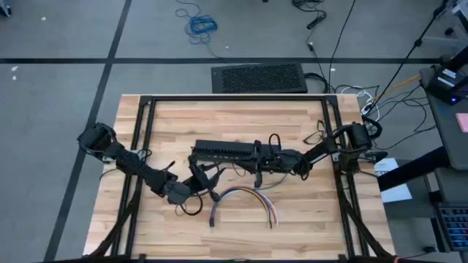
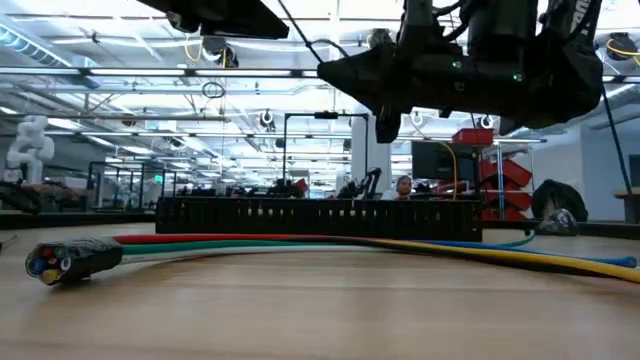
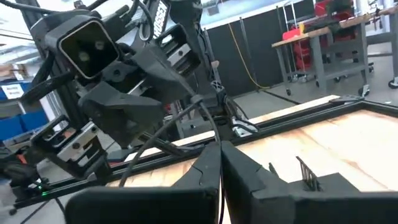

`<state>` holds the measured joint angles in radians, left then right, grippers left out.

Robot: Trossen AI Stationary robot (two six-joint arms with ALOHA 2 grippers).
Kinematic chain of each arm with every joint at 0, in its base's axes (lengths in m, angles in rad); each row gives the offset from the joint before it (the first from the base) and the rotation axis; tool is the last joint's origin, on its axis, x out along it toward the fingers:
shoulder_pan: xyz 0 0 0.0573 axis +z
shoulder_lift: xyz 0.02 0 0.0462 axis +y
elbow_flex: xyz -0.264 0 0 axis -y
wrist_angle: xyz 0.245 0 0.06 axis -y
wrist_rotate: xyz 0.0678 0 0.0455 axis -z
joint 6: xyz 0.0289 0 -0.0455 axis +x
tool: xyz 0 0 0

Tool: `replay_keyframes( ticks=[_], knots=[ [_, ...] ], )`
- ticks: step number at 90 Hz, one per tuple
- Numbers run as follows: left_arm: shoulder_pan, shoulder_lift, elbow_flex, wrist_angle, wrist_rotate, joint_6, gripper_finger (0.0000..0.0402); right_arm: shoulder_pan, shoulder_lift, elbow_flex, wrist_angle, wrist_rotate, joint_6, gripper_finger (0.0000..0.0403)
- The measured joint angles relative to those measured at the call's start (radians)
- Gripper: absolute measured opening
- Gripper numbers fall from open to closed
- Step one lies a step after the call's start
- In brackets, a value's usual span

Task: Ziptie cables
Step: Wrap the black zip tie on the cables

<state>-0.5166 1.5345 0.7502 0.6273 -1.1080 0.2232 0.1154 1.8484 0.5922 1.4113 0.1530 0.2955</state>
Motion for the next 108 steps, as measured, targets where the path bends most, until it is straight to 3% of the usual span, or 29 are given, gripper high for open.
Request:
replay_keyframes(
  ticks=[58,108],
  knots=[
    [0.013,0.000,0.000,0.127,0.039,0.019,0.0122,0.004,0.000,0.019,-0.012,-0.001,-0.031,0.0000],
    [0.019,0.000,0.000,0.134,0.060,0.028,0.0004,0.005,0.000,0.019,-0.020,-0.012,-0.046,0.0000]
  ],
)
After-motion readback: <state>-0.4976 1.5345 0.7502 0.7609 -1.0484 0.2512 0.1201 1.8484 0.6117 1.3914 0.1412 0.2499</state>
